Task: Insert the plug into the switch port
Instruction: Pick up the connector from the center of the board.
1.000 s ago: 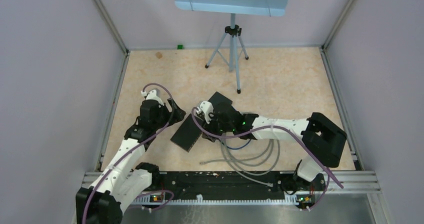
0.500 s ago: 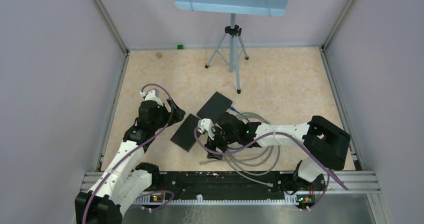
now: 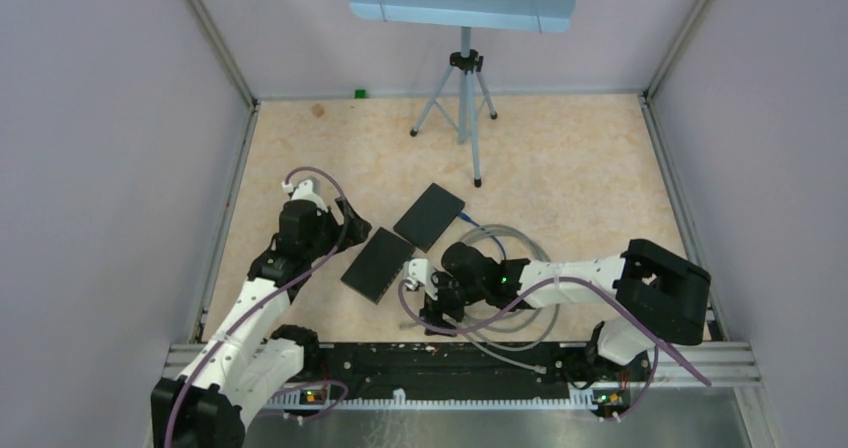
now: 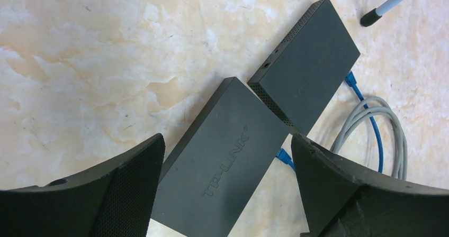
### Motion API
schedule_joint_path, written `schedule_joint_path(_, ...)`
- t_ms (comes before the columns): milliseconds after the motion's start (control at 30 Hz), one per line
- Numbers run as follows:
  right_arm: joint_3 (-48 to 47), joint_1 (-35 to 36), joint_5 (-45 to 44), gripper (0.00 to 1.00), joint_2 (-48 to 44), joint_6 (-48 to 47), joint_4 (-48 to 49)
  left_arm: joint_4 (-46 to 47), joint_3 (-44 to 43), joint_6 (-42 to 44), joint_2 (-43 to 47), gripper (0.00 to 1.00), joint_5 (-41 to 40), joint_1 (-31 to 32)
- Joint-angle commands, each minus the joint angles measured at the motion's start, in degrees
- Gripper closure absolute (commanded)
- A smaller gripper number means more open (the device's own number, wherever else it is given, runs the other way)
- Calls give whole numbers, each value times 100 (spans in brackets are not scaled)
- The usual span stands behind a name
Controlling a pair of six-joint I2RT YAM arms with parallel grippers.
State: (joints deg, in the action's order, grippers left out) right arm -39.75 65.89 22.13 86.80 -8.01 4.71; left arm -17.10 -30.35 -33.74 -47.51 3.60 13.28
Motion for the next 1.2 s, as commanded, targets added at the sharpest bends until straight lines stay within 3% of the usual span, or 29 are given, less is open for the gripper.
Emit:
schedule_joint_path(0, 1, 121, -84, 29, -114, -210, 298, 268, -147, 23, -95, 7, 63, 8)
schedule_joint_path(200, -101, 143, -642, 33, 213, -462, 617, 275, -164, 55, -149, 7, 109, 10)
schedule_joint_path(467, -279, 160, 111, 39, 497, -472, 237, 175, -133, 130, -55, 7, 100, 8)
schedule_joint_path(800, -305, 170, -100, 88, 292, -271, 165, 178, -315, 176, -49, 12, 351, 8)
schedule_joint_path(900, -400, 170, -246, 98, 95, -200, 16, 120, -623, 253, -36, 13, 628, 8)
schedule_joint_path(1167, -301, 162, -1564, 100, -1143, -47, 415, 479, -1523, 290, 298, 11, 2074, 9)
